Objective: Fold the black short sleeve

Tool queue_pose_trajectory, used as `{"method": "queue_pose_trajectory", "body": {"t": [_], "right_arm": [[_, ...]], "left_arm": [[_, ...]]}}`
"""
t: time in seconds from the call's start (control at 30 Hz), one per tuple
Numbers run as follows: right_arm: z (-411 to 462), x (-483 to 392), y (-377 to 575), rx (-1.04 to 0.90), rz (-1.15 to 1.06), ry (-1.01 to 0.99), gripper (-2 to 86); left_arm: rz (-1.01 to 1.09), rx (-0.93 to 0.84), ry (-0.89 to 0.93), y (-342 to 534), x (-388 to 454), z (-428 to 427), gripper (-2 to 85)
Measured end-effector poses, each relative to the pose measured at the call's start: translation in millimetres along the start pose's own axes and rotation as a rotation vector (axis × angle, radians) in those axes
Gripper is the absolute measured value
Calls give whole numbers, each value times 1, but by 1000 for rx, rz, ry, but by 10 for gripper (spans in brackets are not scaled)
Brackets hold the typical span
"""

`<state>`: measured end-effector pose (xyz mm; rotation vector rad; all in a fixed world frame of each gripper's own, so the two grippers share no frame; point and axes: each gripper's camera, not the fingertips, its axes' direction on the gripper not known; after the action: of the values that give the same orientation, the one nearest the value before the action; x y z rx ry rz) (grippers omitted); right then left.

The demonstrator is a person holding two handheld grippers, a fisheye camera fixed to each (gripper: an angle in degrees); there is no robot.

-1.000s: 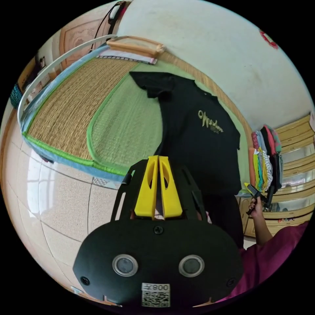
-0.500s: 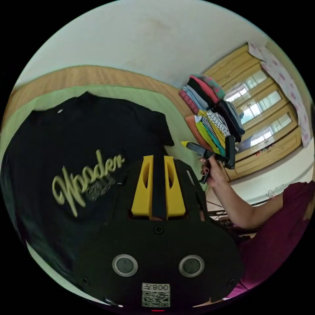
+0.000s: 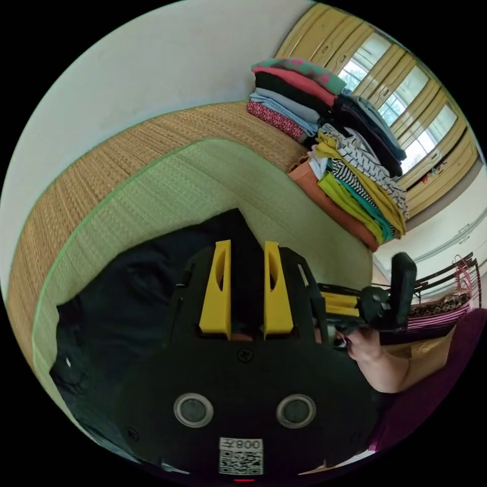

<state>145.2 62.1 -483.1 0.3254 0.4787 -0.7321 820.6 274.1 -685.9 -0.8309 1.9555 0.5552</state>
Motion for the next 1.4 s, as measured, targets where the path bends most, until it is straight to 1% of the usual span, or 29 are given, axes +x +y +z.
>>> {"method": "queue_pose_trajectory", "body": {"t": [0.13,0.2,0.3,0.4,0.53,0.63,0.7,0.8,1.0,1.13,1.23,1.33,1.4], "right_arm": [[4,8,7,4,4,-30,40],[6,13,9,4,12,-53,38],[10,21,14,7,24,-88,34],[15,24,18,8,27,-103,30],[21,25,24,4,24,-112,27],[24,26,28,9,21,-126,26],[23,25,32,42,14,-135,24],[18,19,37,106,-18,-163,23],[15,-2,44,181,-134,-350,22],[38,-22,45,107,-220,-466,21],[59,-41,47,45,-274,-466,21],[79,-57,49,-16,-309,-451,21],[90,-66,50,-45,-325,-437,21]], "left_arm": [[52,-65,-67,-59,7,16,91],[82,-117,-138,-90,11,28,90],[139,-161,-191,-118,17,39,83],[184,-152,-138,-135,19,36,50],[200,-147,-151,-150,17,29,29],[206,-98,-131,-158,12,11,22],[190,-29,-97,-160,0,-14,19],[140,55,-55,-154,-24,-50,18],[27,186,-1,-106,-84,-114,17],[-79,209,29,-64,-125,-127,17],[-189,199,53,-32,-154,-120,16],[-251,178,30,-12,-172,-110,15],[-296,159,-24,-1,-182,-104,13]]}}
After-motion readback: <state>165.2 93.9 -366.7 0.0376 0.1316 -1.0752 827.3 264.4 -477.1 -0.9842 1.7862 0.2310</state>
